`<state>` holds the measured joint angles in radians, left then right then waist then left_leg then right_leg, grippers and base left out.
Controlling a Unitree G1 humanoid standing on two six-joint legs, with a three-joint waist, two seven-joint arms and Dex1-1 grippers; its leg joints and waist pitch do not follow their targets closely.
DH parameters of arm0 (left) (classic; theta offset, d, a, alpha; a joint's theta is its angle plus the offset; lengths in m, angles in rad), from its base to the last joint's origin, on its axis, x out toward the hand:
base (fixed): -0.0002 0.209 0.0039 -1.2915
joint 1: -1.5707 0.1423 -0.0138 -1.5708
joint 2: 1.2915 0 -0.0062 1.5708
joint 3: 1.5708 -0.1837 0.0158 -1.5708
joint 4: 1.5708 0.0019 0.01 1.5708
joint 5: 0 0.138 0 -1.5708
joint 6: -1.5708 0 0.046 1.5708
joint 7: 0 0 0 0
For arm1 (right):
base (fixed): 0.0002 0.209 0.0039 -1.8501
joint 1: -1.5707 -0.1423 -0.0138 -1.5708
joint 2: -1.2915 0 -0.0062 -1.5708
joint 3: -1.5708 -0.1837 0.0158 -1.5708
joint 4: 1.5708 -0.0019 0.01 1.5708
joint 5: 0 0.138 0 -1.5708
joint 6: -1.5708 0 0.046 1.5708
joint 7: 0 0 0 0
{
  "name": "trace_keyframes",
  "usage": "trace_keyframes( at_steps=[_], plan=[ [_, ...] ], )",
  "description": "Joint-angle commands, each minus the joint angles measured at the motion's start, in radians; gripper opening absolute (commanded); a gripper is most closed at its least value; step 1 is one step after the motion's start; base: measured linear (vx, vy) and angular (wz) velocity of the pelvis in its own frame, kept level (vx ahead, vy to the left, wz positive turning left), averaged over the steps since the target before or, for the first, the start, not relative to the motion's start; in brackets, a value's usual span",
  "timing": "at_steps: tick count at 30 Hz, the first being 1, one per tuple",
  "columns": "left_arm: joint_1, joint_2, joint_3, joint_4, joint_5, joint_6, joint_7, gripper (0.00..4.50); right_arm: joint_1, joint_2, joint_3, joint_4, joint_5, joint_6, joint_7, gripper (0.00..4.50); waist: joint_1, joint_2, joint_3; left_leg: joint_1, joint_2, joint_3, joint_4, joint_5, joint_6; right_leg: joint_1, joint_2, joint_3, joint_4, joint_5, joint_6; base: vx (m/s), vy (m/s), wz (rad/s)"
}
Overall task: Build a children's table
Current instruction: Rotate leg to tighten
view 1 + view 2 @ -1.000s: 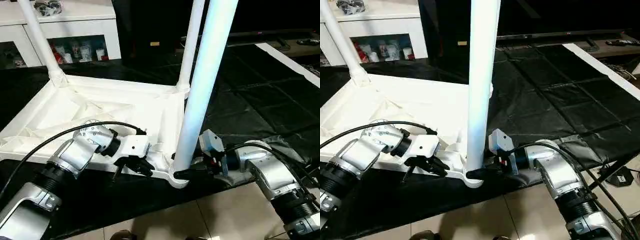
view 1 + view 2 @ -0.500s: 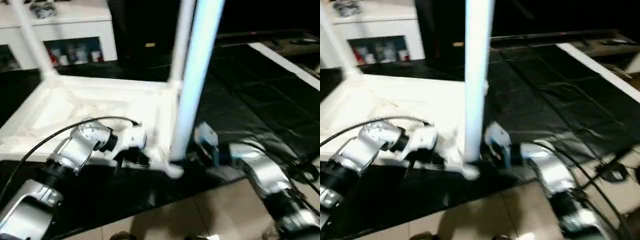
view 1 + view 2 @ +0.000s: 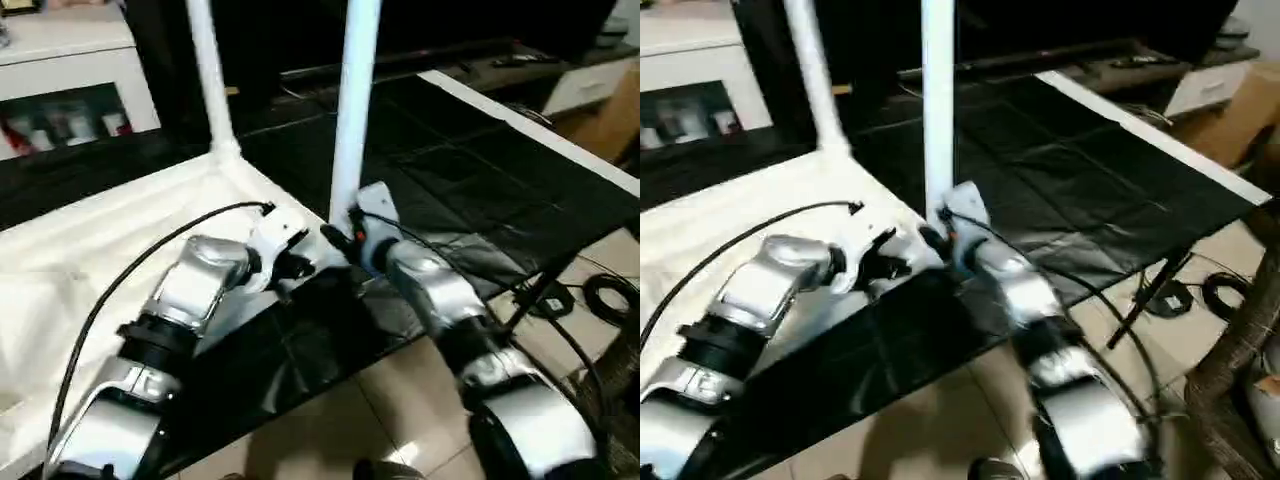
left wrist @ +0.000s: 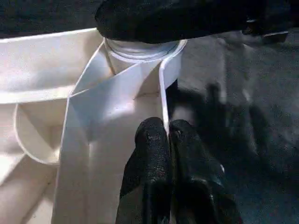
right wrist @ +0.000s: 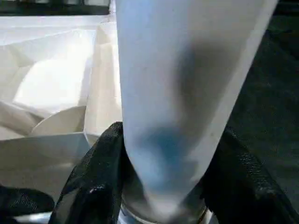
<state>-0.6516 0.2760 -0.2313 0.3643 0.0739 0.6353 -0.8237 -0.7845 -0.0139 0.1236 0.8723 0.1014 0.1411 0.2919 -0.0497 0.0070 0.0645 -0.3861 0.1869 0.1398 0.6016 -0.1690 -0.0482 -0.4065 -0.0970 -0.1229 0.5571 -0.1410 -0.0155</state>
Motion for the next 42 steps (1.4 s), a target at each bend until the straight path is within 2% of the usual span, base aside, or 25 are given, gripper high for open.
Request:
trace_keyframes(
  at_steps=[1,4,5,7,9,11,12,13,15,19,20,21,22,23,24,25,26,28,32,33,36,37,38,41,42],
  plan=[
    [-0.02,-0.032,-0.021,-0.145,-0.06,-0.041,-0.075,0.0,0.004,-0.016,-0.031,0.092,-0.039,0.022,-0.076,2.02,0.01,0.011,-0.066,0.016,0.029,-0.012,-0.079,-0.472,-0.018,0.044,-0.061,0.038,-0.074,-0.483,-0.152,0.0,0.0,0.0],
    [-0.01,-0.017,-0.028,-0.147,-0.05,-0.047,-0.065,0.0,-0.01,-0.016,-0.042,0.119,-0.031,0.002,-0.079,2.02,0.014,0.015,-0.072,0.013,0.032,-0.008,-0.081,-0.428,-0.014,0.05,-0.059,0.046,-0.058,-0.39,-0.188,0.0,0.0,0.0],
    [-0.007,-0.009,-0.033,-0.151,-0.05,-0.043,-0.062,0.0,-0.015,-0.019,-0.048,0.132,-0.025,-0.008,-0.076,2.37,0.016,0.019,-0.076,0.009,0.032,-0.006,-0.08,-0.391,-0.009,0.056,-0.059,0.047,-0.052,-0.347,-0.2,0.0,0.0,0.0],
    [-0.004,0.004,-0.037,-0.147,-0.048,-0.056,-0.068,0.0,-0.012,-0.028,-0.054,0.13,-0.017,-0.017,-0.057,2.72,0.019,0.017,-0.08,0.008,0.033,-0.001,-0.078,-0.341,0.0,0.058,-0.056,0.05,-0.045,-0.281,-0.219,0.026,-0.006,0.01],
    [-0.001,0.018,-0.045,-0.141,-0.042,-0.067,-0.081,0.0,-0.007,-0.036,-0.05,0.128,-0.02,-0.031,-0.038,2.72,0.038,0.017,-0.085,0.018,0.035,0.009,-0.071,-0.279,0.016,0.053,-0.056,0.055,-0.037,-0.209,-0.247,0.06,-0.014,0.06],
    [0.001,0.033,-0.056,-0.12,-0.034,-0.091,-0.1,0.0,0.004,-0.047,-0.037,0.116,-0.03,-0.047,-0.014,2.97,0.049,0.014,-0.085,0.013,0.033,0.013,-0.069,-0.236,0.028,0.053,-0.05,0.06,-0.026,-0.165,-0.261,0.059,-0.022,0.06],
    [-0.001,0.04,-0.061,-0.106,-0.028,-0.104,-0.106,0.0,0.012,-0.052,-0.029,0.11,-0.035,-0.056,-0.002,3.08,0.054,0.018,-0.089,0.006,0.032,0.012,-0.069,-0.198,0.034,0.064,-0.051,0.059,-0.017,-0.14,-0.261,0.055,-0.025,0.02],
    [-0.002,0.045,-0.066,-0.091,-0.021,-0.118,-0.11,0.0,0.019,-0.056,-0.024,0.101,-0.038,-0.059,0.006,3.17,0.062,0.018,-0.092,0.012,0.034,0.016,-0.065,-0.161,0.041,0.06,-0.051,0.061,-0.013,-0.098,-0.267,0.0,0.0,0.0],
    [-0.01,0.057,-0.076,-0.048,-0.002,-0.156,-0.113,0.0,0.041,-0.067,-0.015,0.072,-0.04,-0.068,0.035,3.36,0.07,0.02,-0.091,0.013,0.035,0.017,-0.066,-0.147,0.045,0.06,-0.048,0.061,-0.011,-0.083,-0.273,0.0,0.0,0.0],
    [-0.03,0.077,-0.087,0.037,0.025,-0.219,-0.114,0.0,0.098,-0.098,0.007,-0.023,-0.032,-0.075,0.125,3.69,0.088,0.019,-0.085,0.021,0.035,0.02,-0.072,-0.216,0.023,0.057,-0.046,0.062,-0.026,-0.173,-0.245,0.0,0.0,0.0],
    [-0.047,0.091,-0.096,0.096,0.039,-0.26,-0.108,0.0,0.151,-0.123,0.023,-0.12,-0.01,-0.069,0.211,3.8,0.092,0.02,-0.083,0.027,0.035,0.022,-0.074,-0.251,0.018,0.052,-0.043,0.063,-0.034,-0.205,-0.232,0.0,0.0,0.0],
    [-0.05,0.094,-0.099,0.11,0.042,-0.271,-0.107,0.0,0.165,-0.129,0.027,-0.145,-0.004,-0.067,0.232,3.92,0.1,0.018,-0.08,0.034,0.038,0.022,-0.077,-0.286,0.013,0.049,-0.043,0.064,-0.038,-0.236,-0.218,0.0,0.0,0.0],
    [-0.06,0.101,-0.105,0.145,0.054,-0.298,-0.099,0.0,0.197,-0.146,0.038,-0.203,0.008,-0.056,0.276,4.03,0.096,0.016,-0.08,0.03,0.038,0.022,-0.077,-0.293,0.007,0.051,-0.044,0.066,-0.035,-0.247,-0.215,0.0,0.0,0.0],
    [-0.074,0.107,-0.111,0.191,0.064,-0.336,-0.098,0.0,0.242,-0.172,0.052,-0.277,0.021,-0.05,0.325,4.11,0.099,0.016,-0.081,0.024,0.036,0.02,-0.08,-0.296,0.002,0.059,-0.044,0.064,-0.038,-0.274,-0.193,0.0,0.0,0.0],
    [-0.079,0.108,-0.112,0.211,0.066,-0.35,-0.098,0.0,0.262,-0.185,0.058,-0.311,0.029,-0.046,0.346,4.21,0.101,0.016,-0.078,0.027,0.035,0.021,-0.081,-0.309,0.004,0.053,-0.04,0.065,-0.046,-0.303,-0.17,0.0,0.0,0.0],
    [-0.083,0.109,-0.112,0.222,0.068,-0.357,-0.096,0.0,0.273,-0.192,0.061,-0.326,0.032,-0.045,0.356,4.3,0.1,0.015,-0.08,0.027,0.036,0.019,-0.081,-0.312,-0.001,0.053,-0.044,0.066,-0.042,-0.308,-0.17,0.0,0.0,0.0],
    [-0.087,0.109,-0.112,0.235,0.07,-0.365,-0.095,0.0,0.286,-0.2,0.064,-0.346,0.037,-0.042,0.368,4.38,0.098,0.013,-0.077,0.02,0.034,0.019,-0.084,-0.317,-0.004,0.057,-0.044,0.064,-0.046,-0.338,-0.163,0.0,0.0,0.0],
    [-0.117,0.109,-0.127,0.329,0.091,-0.446,-0.086,0.0,0.347,-0.243,0.064,-0.425,0.036,-0.04,0.384,4.45,0.098,0.012,-0.075,0.029,0.031,0.021,-0.08,-0.345,-0.007,0.048,-0.045,0.063,-0.06,-0.417,-0.137,0.0,0.0,0.0],
    [-0.136,0.1,-0.128,0.393,0.093,-0.514,-0.08,0.0,0.392,-0.265,0.052,-0.499,0.06,-0.019,0.41,4.45,0.095,0.005,-0.07,0.028,0.027,0.02,-0.079,-0.369,0.001,0.045,-0.046,0.056,-0.074,-0.526,-0.102,0.0,0.0,0.0],
    [-0.137,0.099,-0.129,0.4,0.093,-0.523,-0.08,0.0,0.397,-0.266,0.05,-0.508,0.063,-0.014,0.413,4.45,0.094,0.005,-0.068,0.035,0.025,0.018,-0.076,-0.39,0.003,0.039,-0.048,0.051,-0.085,-0.592,-0.077,0.0,0.0,0.0],
    [-0.144,0.096,-0.128,0.423,0.092,-0.535,-0.073,0.0,0.417,-0.274,0.042,-0.546,0.076,0.004,0.421,4.45,0.092,0.004,-0.068,0.037,0.026,0.015,-0.076,-0.399,0.002,0.036,-0.048,0.047,-0.091,-0.622,-0.059,0.0,0.0,0.0],
    [-0.153,0.095,-0.125,0.456,0.099,-0.579,-0.049,0.43,0.448,-0.284,0.031,-0.606,0.092,0.025,0.428,4.5,0.091,0.003,-0.065,0.034,0.023,0.015,-0.077,-0.402,0.005,0.038,-0.043,0.043,-0.098,-0.631,-0.048,0.0,0.0,0.0],
    [-0.154,0.094,-0.117,0.464,0.094,-0.593,-0.051,0.43,0.465,-0.286,0.022,-0.635,0.096,0.037,0.419,4.5,0.093,0.004,-0.067,0.037,0.024,0.015,-0.076,-0.406,0.005,0.035,-0.045,0.044,-0.096,-0.632,-0.046,0.0,0.0,0.0],
    [-0.135,0.099,-0.059,0.44,0.037,-0.606,-0.075,0.61,0.535,-0.273,-0.016,-0.753,0.114,0.064,0.353,4.5,0.091,0.001,-0.067,0.034,0.028,0.011,-0.081,-0.408,0.003,0.038,-0.049,0.041,-0.098,-0.629,-0.042,0.0,0.0,0.0],
    [-0.13,0.101,-0.051,0.432,0.028,-0.606,-0.078,0.86,0.546,-0.27,-0.019,-0.77,0.116,0.065,0.344,4.5,0.089,0.001,-0.068,0.028,0.029,0.01,-0.084,-0.404,0.002,0.043,-0.05,0.041,-0.094,-0.615,-0.047,0.0,0.0,0.0]
  ],
)
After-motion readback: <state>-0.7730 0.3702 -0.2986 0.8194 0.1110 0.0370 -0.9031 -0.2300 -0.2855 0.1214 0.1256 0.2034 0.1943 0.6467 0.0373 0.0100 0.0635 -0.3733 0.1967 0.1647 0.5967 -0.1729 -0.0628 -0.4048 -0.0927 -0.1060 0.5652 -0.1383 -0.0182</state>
